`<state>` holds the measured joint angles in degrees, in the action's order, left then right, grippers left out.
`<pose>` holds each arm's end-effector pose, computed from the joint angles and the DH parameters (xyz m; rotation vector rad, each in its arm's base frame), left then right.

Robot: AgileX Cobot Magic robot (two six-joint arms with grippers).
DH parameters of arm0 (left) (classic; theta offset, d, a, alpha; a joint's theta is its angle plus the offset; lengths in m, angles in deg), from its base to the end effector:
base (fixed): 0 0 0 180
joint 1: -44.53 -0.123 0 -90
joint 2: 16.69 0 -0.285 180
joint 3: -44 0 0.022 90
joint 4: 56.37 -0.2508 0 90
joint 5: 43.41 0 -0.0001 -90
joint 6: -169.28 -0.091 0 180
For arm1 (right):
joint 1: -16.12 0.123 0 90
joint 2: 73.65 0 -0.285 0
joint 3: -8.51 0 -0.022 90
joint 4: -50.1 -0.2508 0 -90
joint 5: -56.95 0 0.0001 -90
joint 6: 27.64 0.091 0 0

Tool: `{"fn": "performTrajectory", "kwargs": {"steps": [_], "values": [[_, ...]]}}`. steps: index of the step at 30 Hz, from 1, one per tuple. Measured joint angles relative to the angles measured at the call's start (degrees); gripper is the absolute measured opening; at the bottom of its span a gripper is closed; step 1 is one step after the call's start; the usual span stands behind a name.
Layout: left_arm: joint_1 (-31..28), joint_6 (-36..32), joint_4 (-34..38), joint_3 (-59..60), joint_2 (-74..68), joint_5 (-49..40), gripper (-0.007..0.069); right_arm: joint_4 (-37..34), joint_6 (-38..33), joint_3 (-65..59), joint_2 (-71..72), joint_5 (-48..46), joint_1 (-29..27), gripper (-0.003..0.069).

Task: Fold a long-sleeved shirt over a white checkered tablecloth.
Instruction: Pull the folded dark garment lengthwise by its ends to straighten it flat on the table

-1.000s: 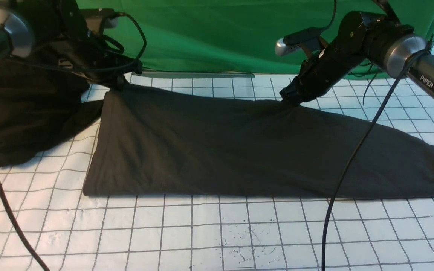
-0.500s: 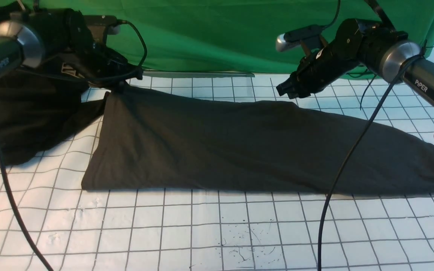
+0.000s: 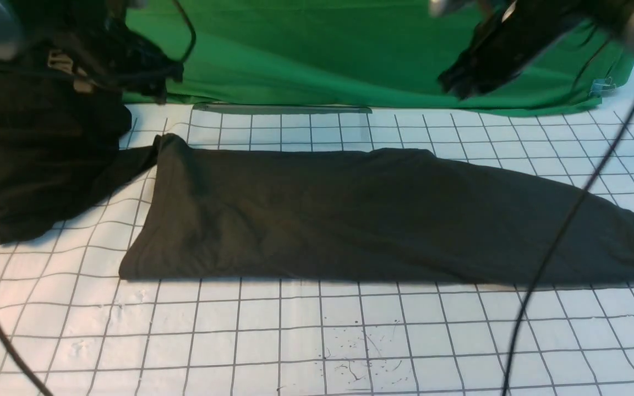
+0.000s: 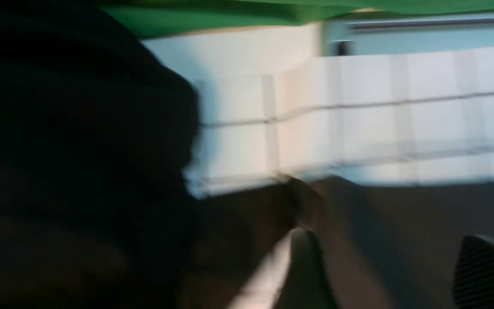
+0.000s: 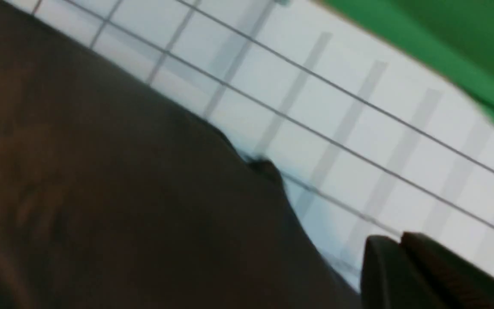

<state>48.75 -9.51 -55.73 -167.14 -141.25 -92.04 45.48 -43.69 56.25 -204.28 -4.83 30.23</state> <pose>0.4679 -0.0353 0.2929 0.0596 2.4792 -0.0539 0.4681 0.1243 0.3181 -0.6374 2.4407 0.0914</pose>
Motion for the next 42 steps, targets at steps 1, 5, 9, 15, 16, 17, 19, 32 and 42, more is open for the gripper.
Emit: {"fn": "performTrajectory", "kwargs": {"steps": [1,5,9,15,16,17,19,32,42], "values": [[0.0,-2.0,2.1,0.1,1.0,-2.0,0.0347,0.8,0.1,0.0,1.3,-2.2,-0.3,0.0012],[0.8,-9.0,10.9,2.3,4.2,-9.0,0.0092,2.4,2.1,-2.8,5.9,-6.5,-3.3,0.0008],[3.0,-11.0,12.8,13.9,7.4,-10.7,0.0003,2.8,5.3,-14.2,11.3,-7.3,-9.2,0.0008],[5.4,-11.6,11.3,31.3,10.4,0.0,-0.0006,2.0,9.3,-28.2,13.4,-5.0,-18.9,0.0147],[5.5,-11.5,11.0,33.4,10.4,1.4,-0.0006,1.4,9.6,-29.5,12.8,-4.4,-20.7,0.0211],[5.5,-11.2,10.3,35.2,10.2,2.5,-0.0006,1.2,9.7,-30.2,12.1,-4.2,-21.9,0.0283],[5.5,-10.3,9.0,37.3,9.7,3.7,-0.0006,1.1,10.0,-30.7,10.9,-4.0,-23.0,0.0389],[5.8,-3.4,1.2,40.1,9.3,5.3,-0.0006,-0.4,10.3,-31.0,0.4,-3.2,-24.4,0.0663],[5.8,-3.3,3.2,40.3,11.0,4.2,-0.0006,-1.9,7.2,-31.0,-1.5,-1.2,-24.4,0.036]]}}
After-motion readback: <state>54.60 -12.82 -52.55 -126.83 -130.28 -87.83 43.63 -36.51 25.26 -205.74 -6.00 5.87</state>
